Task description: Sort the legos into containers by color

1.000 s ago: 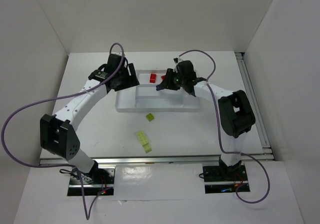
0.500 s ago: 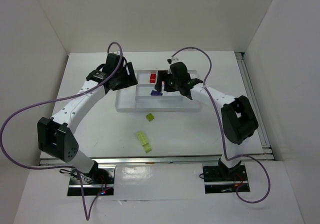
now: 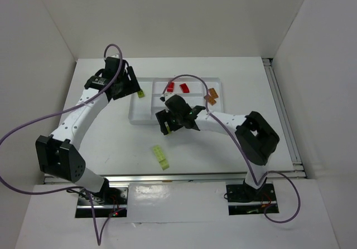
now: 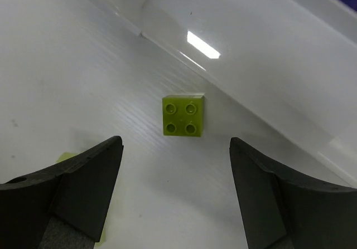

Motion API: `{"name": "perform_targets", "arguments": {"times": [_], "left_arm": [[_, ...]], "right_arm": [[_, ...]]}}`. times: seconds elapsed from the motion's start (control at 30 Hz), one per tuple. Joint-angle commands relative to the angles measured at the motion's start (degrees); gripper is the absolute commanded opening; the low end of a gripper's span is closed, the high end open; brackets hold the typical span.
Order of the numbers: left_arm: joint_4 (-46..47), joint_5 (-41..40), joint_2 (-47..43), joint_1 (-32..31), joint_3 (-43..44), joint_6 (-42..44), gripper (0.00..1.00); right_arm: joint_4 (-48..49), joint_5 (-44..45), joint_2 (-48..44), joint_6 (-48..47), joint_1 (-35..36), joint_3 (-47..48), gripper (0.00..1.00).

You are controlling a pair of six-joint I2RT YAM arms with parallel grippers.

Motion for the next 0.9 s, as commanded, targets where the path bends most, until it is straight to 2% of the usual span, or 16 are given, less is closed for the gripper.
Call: {"name": "perform_targets", "arguments": {"times": [0.0, 0.1, 0.43, 0.47, 0.57, 0.6, 0.7, 0.87], "left_arm": [[0.2, 1.1, -2.4, 1.2, -0.8, 0.5, 0.81], [0.2, 1.6, -2.4, 1.2, -1.4, 0.5, 0.79], [0.2, 2.8, -4.3, 2.8, -2.7, 1.6, 0.79], [0.2, 2.8, -4.3, 2.8, -2.7, 1.6, 0.79], [0.2, 3.3, -4.3, 3.3, -2.7, 2.1, 0.79], [0.2, 3.3, -4.3, 3.8, -2.7, 2.1, 0.79], [-1.8, 3.8, -3.7, 4.4, -1.3, 2.6, 0.79], [-2.6, 5.3, -4.9, 6.5, -1.3, 2.6, 0.79]], "right_arm": [[-1.4, 4.2, 4.6, -1.8, 2.5, 2.7, 0.84], [-0.7, 3.5, 6.6, -2.5, 3.0, 3.2, 0.83], [0.0, 4.1, 10.9, -2.5, 3.0, 5.6, 0.67], [0.0, 4.1, 10.9, -2.5, 3.0, 5.6, 0.63], [-0.7, 5.3, 9.6, -2.5, 3.0, 5.6, 0.43], [-1.2, 5.9, 9.6, -2.5, 3.5, 5.6, 0.39], [-3.2, 6.4, 5.7, -3.1, 4.2, 6.2, 0.35], [-2.7, 7.1, 1.3, -3.9, 4.2, 9.3, 0.34]]}}
